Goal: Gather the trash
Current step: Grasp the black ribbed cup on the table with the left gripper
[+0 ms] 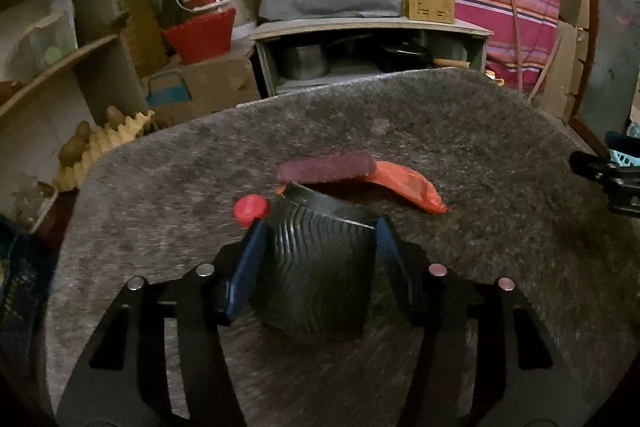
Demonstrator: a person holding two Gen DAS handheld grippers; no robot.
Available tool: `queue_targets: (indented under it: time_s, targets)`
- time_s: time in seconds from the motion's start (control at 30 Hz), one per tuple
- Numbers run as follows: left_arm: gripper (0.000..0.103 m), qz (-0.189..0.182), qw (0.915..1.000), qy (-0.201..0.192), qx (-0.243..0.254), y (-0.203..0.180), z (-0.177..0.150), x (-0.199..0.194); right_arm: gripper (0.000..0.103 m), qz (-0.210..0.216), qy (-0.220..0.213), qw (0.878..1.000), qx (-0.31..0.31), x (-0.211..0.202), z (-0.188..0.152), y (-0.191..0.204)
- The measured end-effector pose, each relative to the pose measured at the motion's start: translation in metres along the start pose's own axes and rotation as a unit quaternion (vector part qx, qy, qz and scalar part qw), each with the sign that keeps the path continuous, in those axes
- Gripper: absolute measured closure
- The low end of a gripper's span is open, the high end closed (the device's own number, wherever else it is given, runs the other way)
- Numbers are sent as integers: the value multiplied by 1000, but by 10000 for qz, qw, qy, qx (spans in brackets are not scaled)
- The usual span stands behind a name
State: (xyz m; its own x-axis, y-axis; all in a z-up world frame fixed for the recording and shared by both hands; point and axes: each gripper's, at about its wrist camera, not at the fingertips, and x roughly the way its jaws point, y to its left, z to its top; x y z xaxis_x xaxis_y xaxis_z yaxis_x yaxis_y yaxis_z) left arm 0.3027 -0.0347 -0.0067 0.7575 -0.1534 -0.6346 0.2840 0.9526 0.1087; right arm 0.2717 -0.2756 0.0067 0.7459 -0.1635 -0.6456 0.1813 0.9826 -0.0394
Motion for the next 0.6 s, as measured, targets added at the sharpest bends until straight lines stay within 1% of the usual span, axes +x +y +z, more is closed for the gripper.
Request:
queue_targets:
  time_s: [0.13,0.3,0.43,0.5,0.6]
  targets:
    - [50,365,9992,-109,104,13,-1,-12,4,135,-25,9999,-87,1,2,19]
    - [50,685,9974,-134,-188,46,-3,-20,4,271,15,9993,-267,10,5,47]
    - [50,828,9953,-172,-475,74,-5,-24,4,503,123,9979,-399,21,4,76]
    - [50,932,9940,-200,-534,84,-7,-25,4,544,148,9972,-495,25,3,89]
    - [50,982,9931,-193,-611,97,-12,-25,4,563,133,9964,-618,30,7,107]
